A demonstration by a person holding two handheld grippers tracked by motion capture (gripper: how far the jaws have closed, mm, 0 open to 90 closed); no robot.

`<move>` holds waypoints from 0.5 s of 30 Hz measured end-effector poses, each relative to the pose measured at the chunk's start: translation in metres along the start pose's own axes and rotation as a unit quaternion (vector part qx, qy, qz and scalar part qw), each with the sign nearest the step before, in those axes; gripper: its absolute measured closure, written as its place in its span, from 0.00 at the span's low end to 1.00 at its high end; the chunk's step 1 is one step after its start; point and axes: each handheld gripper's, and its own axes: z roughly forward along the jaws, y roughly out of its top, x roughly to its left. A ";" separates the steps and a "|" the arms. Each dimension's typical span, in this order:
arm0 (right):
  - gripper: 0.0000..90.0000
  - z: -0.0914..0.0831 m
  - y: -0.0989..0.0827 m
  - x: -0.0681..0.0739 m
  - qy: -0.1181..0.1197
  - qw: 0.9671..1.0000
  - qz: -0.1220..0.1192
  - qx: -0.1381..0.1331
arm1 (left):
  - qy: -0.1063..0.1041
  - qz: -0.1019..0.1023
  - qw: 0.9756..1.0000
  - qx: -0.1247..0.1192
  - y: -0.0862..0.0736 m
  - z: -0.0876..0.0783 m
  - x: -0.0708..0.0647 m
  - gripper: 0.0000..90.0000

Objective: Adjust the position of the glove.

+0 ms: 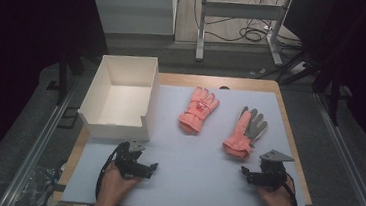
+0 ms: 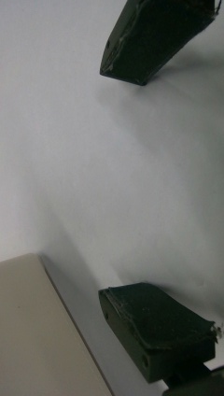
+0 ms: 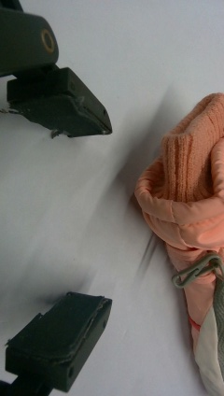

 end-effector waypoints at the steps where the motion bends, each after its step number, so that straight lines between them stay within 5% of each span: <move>1: 0.16 0.000 0.000 0.000 0.000 1.000 0.000 0.000 | -0.001 0.000 1.000 0.000 0.000 0.000 0.000 0.00; 15: 0.16 0.000 0.001 -0.001 0.005 1.000 0.002 0.005 | -0.001 0.000 1.000 -0.004 -0.001 0.000 0.000 0.00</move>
